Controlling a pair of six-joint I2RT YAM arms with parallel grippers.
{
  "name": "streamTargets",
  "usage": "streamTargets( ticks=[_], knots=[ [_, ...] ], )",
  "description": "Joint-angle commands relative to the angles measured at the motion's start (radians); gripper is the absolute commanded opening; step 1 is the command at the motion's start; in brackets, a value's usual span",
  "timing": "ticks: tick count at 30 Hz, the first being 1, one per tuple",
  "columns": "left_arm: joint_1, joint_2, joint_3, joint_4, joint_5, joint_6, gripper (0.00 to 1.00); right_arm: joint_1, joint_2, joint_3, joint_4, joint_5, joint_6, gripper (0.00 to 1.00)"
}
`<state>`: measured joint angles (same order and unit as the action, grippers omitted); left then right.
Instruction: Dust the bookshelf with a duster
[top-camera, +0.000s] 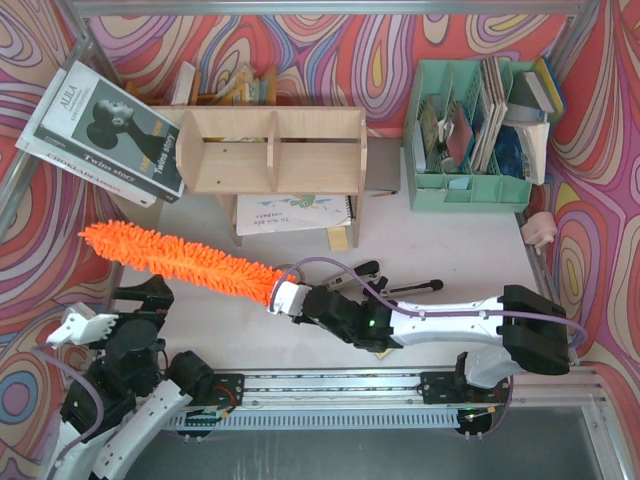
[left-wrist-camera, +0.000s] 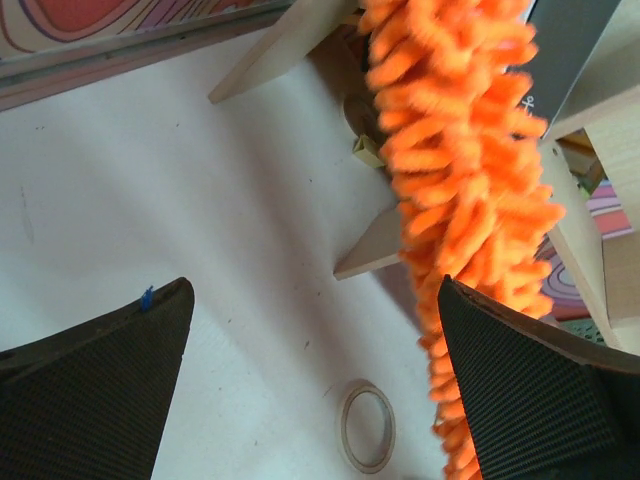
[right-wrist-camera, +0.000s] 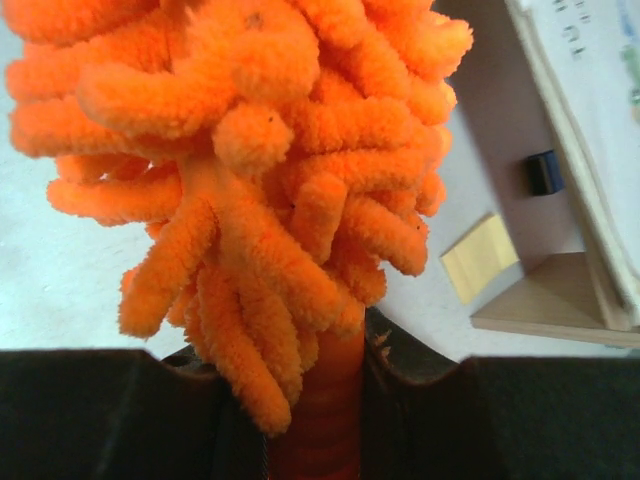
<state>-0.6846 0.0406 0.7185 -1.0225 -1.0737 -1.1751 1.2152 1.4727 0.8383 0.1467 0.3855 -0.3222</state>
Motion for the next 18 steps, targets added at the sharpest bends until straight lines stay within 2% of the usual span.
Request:
streamTargets(
  ticks=[1,8,12,18],
  knots=[
    [0.003,-0.022,-0.039,0.117,0.044,0.178,0.98,-0.017,-0.042,0.089,0.037,0.074,-0.061,0.00],
    [0.003,-0.035,-0.140,0.306,0.182,0.398,0.98,-0.053,-0.027,0.198,0.037,0.106,-0.159,0.00],
    [0.003,-0.015,-0.190,0.395,0.243,0.442,0.98,-0.067,-0.001,0.268,0.038,0.115,-0.216,0.00],
    [0.003,0.038,-0.341,0.570,0.390,0.537,0.98,-0.088,0.064,0.376,0.038,0.106,-0.294,0.00]
  ],
)
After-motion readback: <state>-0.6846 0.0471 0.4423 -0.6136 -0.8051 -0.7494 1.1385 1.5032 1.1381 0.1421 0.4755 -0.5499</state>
